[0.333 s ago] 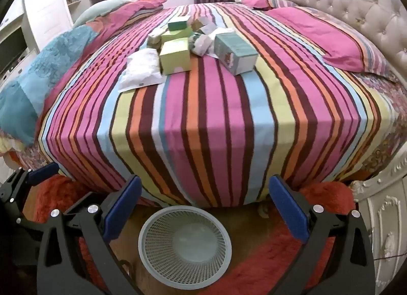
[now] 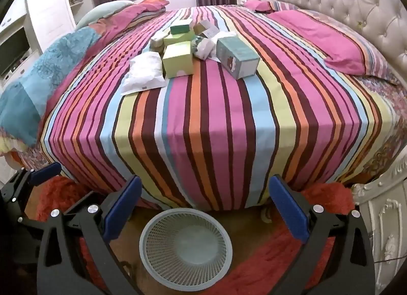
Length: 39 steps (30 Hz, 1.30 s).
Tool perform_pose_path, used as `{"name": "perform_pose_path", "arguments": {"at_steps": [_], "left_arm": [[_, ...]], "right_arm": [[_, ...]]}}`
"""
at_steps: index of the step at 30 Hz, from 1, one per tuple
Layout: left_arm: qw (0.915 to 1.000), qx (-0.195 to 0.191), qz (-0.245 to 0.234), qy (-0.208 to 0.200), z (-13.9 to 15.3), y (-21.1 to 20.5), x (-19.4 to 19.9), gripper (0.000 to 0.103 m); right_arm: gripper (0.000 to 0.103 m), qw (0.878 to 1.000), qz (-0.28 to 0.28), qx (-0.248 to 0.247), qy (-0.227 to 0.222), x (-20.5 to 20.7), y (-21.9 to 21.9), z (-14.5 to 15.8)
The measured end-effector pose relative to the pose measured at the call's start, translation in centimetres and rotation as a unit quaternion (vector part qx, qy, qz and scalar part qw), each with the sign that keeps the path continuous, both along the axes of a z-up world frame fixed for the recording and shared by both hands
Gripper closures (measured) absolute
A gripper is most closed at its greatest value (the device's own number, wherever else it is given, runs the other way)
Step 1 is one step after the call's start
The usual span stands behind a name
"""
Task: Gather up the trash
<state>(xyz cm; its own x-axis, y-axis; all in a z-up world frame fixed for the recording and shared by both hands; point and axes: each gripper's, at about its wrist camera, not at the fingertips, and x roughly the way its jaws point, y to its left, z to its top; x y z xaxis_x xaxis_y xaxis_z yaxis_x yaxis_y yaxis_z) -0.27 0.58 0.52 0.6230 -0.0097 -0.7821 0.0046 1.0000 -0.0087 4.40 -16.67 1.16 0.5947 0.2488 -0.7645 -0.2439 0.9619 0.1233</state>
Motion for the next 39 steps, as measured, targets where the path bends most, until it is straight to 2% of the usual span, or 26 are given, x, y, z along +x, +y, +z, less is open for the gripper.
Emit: {"name": "perform_pose_path", "arguments": {"at_steps": [8,39], "left_arm": [[0.9999,-0.005,0.012,0.006,-0.5,0.2,0.5,0.006],[0.9997,-0.007,0.015,0.016,-1.0,0.5,0.5,0.006]], "right_arm": [[0.008,1.000,-0.009,0.003,-0.004,0.6,2.5,0.3],[0.008,1.000,0.019,-0.018,0.002,0.2,3.5,-0.2]]}}
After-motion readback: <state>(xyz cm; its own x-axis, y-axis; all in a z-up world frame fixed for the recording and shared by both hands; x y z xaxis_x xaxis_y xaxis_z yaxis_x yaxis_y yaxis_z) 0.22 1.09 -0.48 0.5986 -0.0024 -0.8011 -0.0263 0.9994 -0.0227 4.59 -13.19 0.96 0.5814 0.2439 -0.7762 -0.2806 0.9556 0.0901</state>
